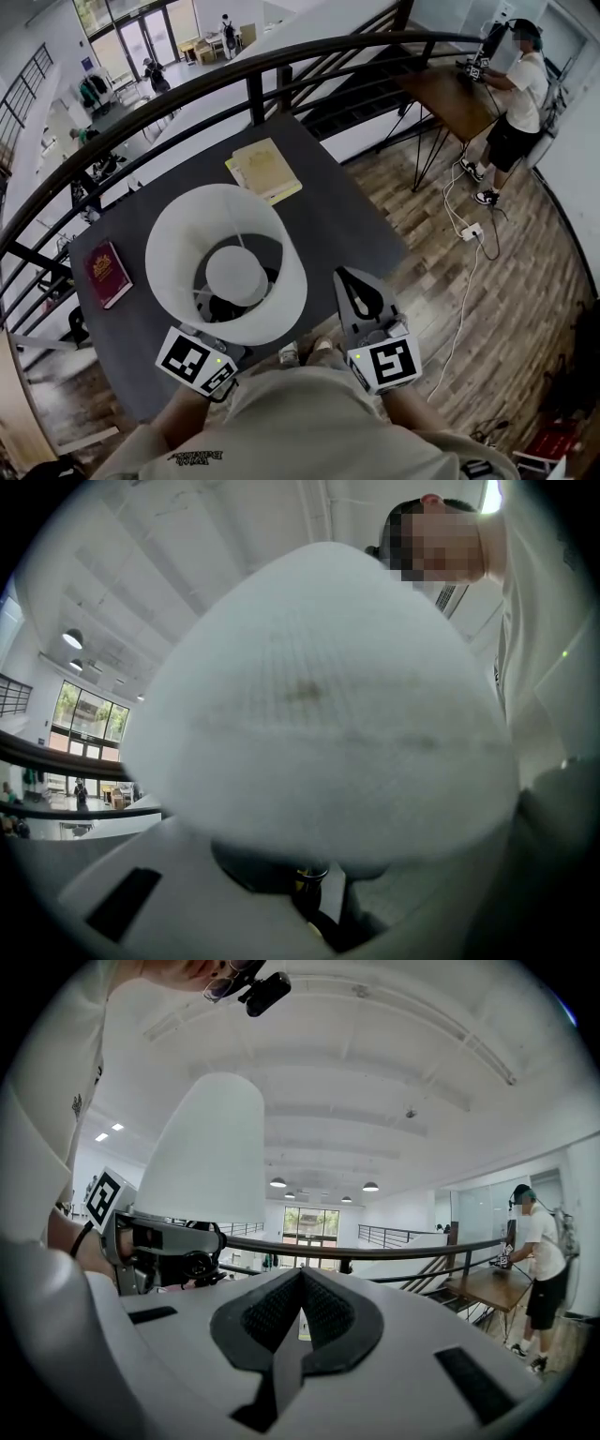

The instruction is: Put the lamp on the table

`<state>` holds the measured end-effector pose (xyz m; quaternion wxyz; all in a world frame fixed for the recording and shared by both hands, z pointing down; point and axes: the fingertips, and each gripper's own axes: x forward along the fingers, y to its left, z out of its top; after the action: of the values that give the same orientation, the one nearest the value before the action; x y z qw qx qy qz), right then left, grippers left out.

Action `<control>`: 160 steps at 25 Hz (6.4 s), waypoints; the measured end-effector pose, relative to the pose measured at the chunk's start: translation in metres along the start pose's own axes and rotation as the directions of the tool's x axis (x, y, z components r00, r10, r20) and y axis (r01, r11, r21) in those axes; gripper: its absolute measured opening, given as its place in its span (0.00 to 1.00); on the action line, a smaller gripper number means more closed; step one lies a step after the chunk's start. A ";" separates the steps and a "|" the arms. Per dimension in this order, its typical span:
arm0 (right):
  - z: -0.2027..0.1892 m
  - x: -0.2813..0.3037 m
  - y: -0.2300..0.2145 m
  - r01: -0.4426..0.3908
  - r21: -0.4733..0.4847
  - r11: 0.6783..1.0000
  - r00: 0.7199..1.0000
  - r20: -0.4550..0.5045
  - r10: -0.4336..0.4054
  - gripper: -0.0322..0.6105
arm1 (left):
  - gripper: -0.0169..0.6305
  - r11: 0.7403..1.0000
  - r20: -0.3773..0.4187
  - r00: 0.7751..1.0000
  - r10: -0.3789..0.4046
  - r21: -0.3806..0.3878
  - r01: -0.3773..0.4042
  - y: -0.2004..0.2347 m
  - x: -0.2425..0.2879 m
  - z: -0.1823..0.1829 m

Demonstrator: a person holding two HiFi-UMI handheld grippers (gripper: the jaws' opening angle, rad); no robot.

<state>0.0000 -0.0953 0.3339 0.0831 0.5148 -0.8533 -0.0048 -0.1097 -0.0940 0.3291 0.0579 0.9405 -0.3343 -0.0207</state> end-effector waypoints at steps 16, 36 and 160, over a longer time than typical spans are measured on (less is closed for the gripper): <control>-0.026 0.016 -0.035 -0.034 0.026 0.999 0.997 -0.062 0.035 0.05 | 0.15 0.999 -0.032 0.999 0.038 -0.017 -0.039 0.005 0.038 -0.020; -0.056 0.090 -0.141 0.133 -0.014 0.991 0.990 -0.051 -0.133 0.05 | 0.15 0.999 -0.014 0.999 0.030 0.012 -0.030 0.055 0.143 -0.045; 0.005 0.027 -0.088 -0.072 -0.023 0.997 0.994 0.081 0.073 0.05 | 0.08 0.984 -0.008 0.991 0.133 0.117 -0.131 0.015 0.088 -0.014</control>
<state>0.0640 -0.1603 0.3244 0.0536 0.4821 -0.8739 -0.0314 -0.0497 -0.1593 0.3450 0.0071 0.9182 -0.3960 0.0103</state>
